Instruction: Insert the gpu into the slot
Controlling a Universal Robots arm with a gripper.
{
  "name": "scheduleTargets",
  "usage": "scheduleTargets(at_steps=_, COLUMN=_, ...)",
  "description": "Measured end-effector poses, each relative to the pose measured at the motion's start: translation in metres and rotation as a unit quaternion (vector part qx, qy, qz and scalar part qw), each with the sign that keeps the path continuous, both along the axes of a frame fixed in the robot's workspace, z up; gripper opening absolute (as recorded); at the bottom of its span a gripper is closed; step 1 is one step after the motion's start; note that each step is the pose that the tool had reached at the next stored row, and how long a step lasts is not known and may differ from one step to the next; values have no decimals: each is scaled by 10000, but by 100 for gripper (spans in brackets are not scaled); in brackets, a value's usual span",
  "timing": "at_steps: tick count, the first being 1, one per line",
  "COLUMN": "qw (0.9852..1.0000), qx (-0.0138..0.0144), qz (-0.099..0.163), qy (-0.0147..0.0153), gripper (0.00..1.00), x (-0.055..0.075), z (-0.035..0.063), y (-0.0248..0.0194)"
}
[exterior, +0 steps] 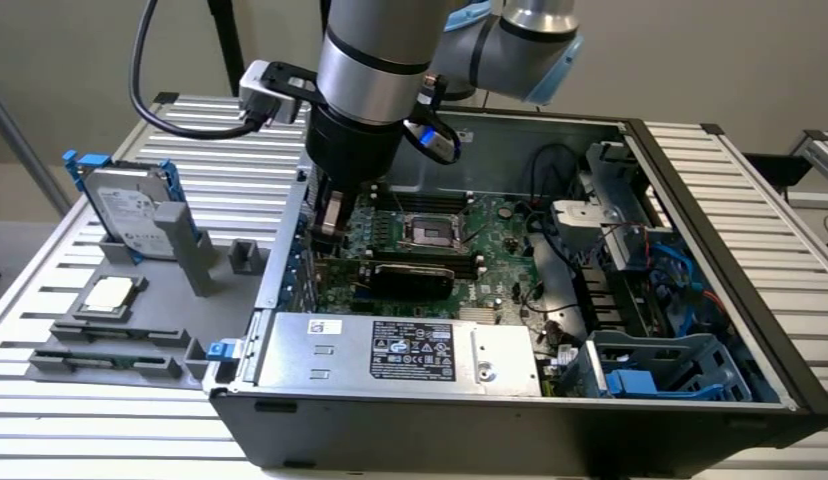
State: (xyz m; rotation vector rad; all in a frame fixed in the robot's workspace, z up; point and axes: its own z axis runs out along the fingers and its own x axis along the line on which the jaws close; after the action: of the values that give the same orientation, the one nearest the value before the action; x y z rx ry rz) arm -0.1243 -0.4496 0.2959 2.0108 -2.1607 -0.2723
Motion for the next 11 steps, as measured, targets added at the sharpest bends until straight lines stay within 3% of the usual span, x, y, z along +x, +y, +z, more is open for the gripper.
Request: scheduleTargets(at_steps=11, qw=9999, qx=-27, qz=-152, qy=48, gripper=11, x=0, z=0, y=19)
